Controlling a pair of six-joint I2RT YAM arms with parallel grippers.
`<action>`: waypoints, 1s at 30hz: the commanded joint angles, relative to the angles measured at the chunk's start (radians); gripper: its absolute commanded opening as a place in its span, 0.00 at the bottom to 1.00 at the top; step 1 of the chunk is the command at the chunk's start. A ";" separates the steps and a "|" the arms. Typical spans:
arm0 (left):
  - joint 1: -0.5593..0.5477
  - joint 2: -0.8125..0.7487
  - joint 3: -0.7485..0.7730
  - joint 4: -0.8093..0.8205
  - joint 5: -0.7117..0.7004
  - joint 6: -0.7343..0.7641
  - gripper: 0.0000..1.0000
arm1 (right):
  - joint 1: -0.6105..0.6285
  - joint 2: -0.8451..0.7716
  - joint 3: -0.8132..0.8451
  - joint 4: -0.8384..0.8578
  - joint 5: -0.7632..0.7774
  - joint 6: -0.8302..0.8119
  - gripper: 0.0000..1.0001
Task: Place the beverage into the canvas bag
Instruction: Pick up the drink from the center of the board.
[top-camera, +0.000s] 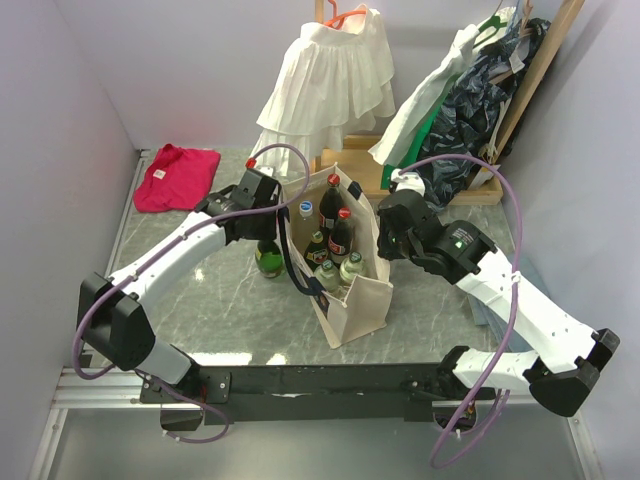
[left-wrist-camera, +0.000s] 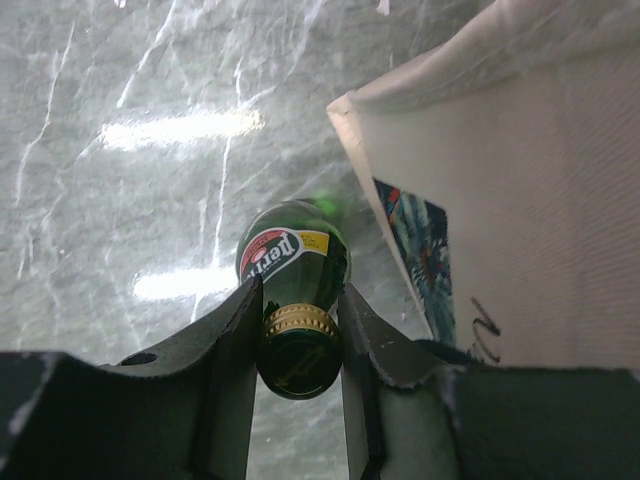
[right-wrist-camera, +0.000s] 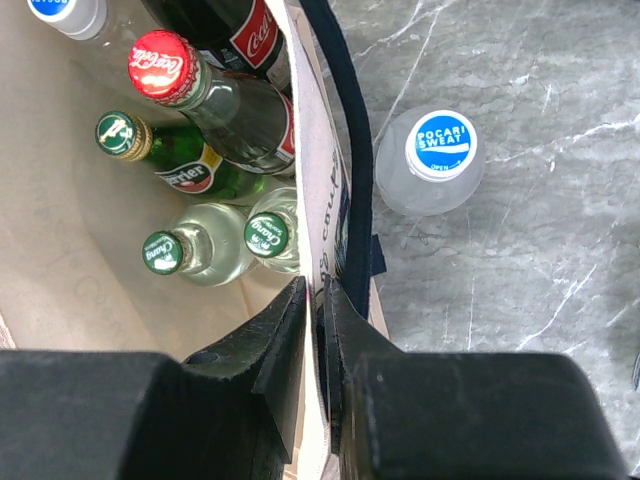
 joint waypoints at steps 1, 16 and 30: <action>0.002 -0.031 0.094 -0.009 -0.008 0.030 0.01 | 0.003 -0.002 0.042 0.018 0.011 -0.010 0.20; 0.002 -0.082 0.140 -0.064 -0.046 0.074 0.01 | 0.002 -0.022 0.020 0.015 0.011 0.001 0.25; 0.002 -0.153 0.377 -0.211 -0.077 0.111 0.01 | 0.003 -0.048 -0.007 -0.017 -0.009 0.016 0.29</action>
